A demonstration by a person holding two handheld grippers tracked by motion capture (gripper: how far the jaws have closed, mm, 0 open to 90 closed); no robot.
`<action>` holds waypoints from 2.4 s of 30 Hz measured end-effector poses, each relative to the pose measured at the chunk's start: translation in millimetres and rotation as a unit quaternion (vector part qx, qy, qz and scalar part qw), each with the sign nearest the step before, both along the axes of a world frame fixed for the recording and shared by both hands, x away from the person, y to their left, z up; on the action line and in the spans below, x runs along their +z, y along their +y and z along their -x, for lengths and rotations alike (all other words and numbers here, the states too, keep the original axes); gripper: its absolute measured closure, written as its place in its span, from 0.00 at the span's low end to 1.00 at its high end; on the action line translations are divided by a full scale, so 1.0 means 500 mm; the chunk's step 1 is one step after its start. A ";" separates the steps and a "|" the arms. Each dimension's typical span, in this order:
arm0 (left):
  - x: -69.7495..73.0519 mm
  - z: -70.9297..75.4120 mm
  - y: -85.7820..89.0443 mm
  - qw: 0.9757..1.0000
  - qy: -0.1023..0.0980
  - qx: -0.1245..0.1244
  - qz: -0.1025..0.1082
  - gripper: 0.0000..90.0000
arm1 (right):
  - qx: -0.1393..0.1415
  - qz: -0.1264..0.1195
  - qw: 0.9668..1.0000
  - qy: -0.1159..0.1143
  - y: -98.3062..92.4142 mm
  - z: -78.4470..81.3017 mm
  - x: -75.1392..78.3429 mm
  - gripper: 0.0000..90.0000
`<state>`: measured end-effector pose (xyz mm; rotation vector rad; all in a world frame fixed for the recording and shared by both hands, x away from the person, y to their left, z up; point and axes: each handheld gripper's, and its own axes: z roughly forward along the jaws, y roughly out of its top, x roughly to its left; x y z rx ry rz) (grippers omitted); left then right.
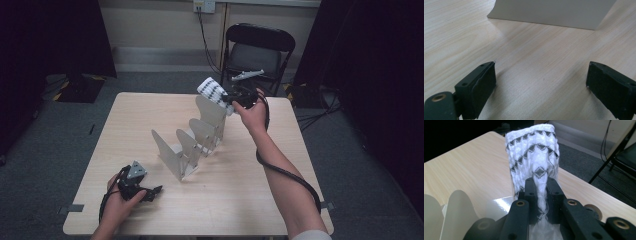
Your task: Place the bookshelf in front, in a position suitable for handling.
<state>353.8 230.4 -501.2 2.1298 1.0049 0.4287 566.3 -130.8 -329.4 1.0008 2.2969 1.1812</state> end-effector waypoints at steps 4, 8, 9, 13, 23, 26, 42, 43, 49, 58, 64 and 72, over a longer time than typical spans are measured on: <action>0.000 0.000 0.000 1.000 0.001 0.001 -0.001 0.10 | 0.014 0.004 1.000 0.013 0.003 -0.007 -0.023 0.91; 0.000 0.000 0.000 1.000 0.002 0.000 0.000 0.10 | 0.024 0.010 0.999 0.027 -0.001 -0.014 -0.056 0.91; 0.000 -0.001 0.001 1.000 0.000 -0.001 -0.002 0.10 | 0.024 0.011 0.999 0.029 -0.002 -0.015 -0.065 0.91; 0.001 -0.001 0.001 1.000 0.003 -0.003 -0.003 0.10 | 0.029 -0.017 0.999 0.039 -0.014 -0.021 -0.088 0.91; 0.001 -0.001 0.001 1.000 0.002 -0.003 -0.004 0.10 | 0.023 -0.023 0.997 0.066 -0.033 -0.012 -0.158 0.90; 0.001 -0.001 0.001 1.000 0.002 -0.003 -0.004 0.10 | 0.019 -0.019 0.996 0.079 -0.039 -0.007 -0.194 0.90; 0.001 -0.001 0.001 1.000 0.001 -0.002 -0.004 0.10 | -0.031 0.021 0.997 0.068 -0.075 0.025 -0.250 0.58; 0.001 -0.001 0.001 1.000 0.001 -0.002 -0.004 0.10 | -0.030 0.020 0.997 0.064 -0.082 0.029 -0.247 0.58; 0.001 -0.001 0.001 1.000 0.002 -0.002 -0.005 0.10 | -0.021 0.043 0.996 0.077 -0.081 0.035 -0.276 0.70; 0.001 -0.001 0.002 1.000 0.001 -0.004 -0.006 0.10 | -0.034 0.013 0.994 0.105 -0.088 0.031 -0.270 0.92; 0.001 -0.001 0.001 1.000 0.001 -0.001 -0.004 0.10 | -0.034 -0.004 0.996 0.077 -0.092 0.028 -0.201 0.93; 0.001 -0.001 0.001 1.000 0.000 -0.003 -0.006 0.10 | 0.003 -0.038 0.999 0.005 -0.049 0.017 -0.046 0.92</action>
